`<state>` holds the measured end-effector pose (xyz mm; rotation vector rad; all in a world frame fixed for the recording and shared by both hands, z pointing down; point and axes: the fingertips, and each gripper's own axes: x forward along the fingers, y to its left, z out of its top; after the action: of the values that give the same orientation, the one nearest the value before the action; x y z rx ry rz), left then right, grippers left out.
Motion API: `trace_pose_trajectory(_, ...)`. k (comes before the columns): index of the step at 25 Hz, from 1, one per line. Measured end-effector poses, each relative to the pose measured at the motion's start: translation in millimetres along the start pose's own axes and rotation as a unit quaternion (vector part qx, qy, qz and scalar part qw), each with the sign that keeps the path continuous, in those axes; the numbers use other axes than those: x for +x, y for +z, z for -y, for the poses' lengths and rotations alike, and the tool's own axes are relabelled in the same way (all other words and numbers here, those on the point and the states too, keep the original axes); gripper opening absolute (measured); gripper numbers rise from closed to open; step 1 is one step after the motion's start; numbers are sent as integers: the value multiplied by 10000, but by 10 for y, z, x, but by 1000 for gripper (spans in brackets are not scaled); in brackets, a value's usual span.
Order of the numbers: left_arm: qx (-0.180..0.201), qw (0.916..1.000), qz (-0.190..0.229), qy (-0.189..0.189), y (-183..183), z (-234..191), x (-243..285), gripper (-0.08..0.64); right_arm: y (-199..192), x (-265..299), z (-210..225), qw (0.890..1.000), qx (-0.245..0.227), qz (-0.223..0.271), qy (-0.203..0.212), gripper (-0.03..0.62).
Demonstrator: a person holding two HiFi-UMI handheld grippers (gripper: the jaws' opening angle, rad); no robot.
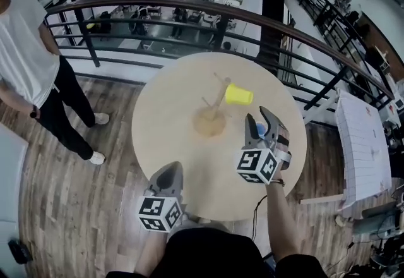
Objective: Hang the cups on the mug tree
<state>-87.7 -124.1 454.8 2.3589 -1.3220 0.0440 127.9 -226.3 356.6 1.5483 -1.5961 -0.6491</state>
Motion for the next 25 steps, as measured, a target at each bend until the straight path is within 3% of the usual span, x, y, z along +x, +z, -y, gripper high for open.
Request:
trace_pose_trajectory(4, 163, 9997, -73, -145, 19, 134, 89, 2, -162, -336, 126, 9936, 1103, 205, -147, 73)
trace_pose_trajectory(6, 256, 9994, -103, -202, 25, 192, 131, 2, -257, -496, 169, 9840, 1737, 351, -186, 40)
trace_pose_trajectory(8, 343, 9990, -116, -255, 59, 238, 159, 2, -338, -635, 205, 9658, 2535, 513, -164, 28)
trace_pose_trajectory(11, 486, 9982, -128, -330, 96, 335, 228, 2, -558, -805, 252, 9294, 3616, 713, -184, 17)
trace_pose_trajectory(14, 597, 9974, -149, -382, 80, 433, 303, 2, -780, -951, 219, 8955, 4363, 861, -159, 9)
trace_pose_trajectory(17, 670, 9967, -158, -421, 79, 517, 349, 2, -899, -1084, 142, 8741, 4763, 948, -80, 9)
trace_pose_trajectory(19, 700, 9964, -162, -440, 88, 574, 382, 2, -967, -1143, 84, 8665, 4906, 922, -41, 8)
trace_pose_trajectory(25, 768, 9957, -138, -505, 55, 744, 483, 2, -1187, -1198, 100, 8708, 4850, 796, -149, 8)
